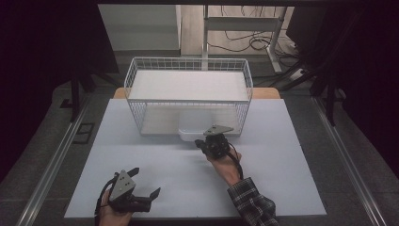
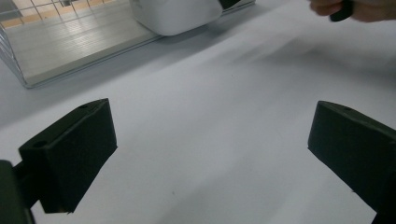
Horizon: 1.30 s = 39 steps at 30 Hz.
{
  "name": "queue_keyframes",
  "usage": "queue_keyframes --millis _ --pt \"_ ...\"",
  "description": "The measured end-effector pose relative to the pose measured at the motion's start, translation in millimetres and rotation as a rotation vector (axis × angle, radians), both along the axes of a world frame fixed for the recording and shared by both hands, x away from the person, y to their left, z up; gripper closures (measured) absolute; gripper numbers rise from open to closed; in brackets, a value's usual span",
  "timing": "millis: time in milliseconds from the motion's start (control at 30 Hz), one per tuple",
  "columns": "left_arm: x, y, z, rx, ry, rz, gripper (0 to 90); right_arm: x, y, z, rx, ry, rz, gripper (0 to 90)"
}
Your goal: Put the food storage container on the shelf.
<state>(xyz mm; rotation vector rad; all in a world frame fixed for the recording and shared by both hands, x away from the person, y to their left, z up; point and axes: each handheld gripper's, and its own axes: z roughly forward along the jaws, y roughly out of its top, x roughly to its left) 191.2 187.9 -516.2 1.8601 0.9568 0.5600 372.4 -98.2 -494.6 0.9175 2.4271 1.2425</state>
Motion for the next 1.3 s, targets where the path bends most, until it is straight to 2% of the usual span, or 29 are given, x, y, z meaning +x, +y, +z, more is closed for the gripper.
queue_keyframes --millis 100,200,300,700,1167,1300 --pt "1.0 0.7 -1.2 -0.001 0.002 0.0 0.8 9.0 2.6 -3.6 -0.018 -0.007 -0.025 89.4" --pt "1.4 -0.4 -1.8 -0.002 -0.001 -0.005 0.8 17.3 0.9 -6.7 -0.001 0.01 -0.044 89.4" --pt "1.7 -1.2 -2.2 -0.005 -0.002 -0.009 0.7 22.9 1.5 -6.6 0.001 0.001 -0.059 89.4" --pt "2.7 -0.7 -2.6 -0.023 0.001 -0.019 1.1 37.8 10.9 -5.3 -0.003 -0.004 -0.069 89.5" --pt "3.9 1.6 -2.4 -0.033 0.009 -0.012 2.7 63.1 17.4 -5.6 -0.01 -0.006 -0.115 89.5" --pt "4.5 1.5 -2.7 -0.031 0.01 -0.02 3.3 63.3 19.2 -5.7 -0.016 -0.006 -0.112 89.4"
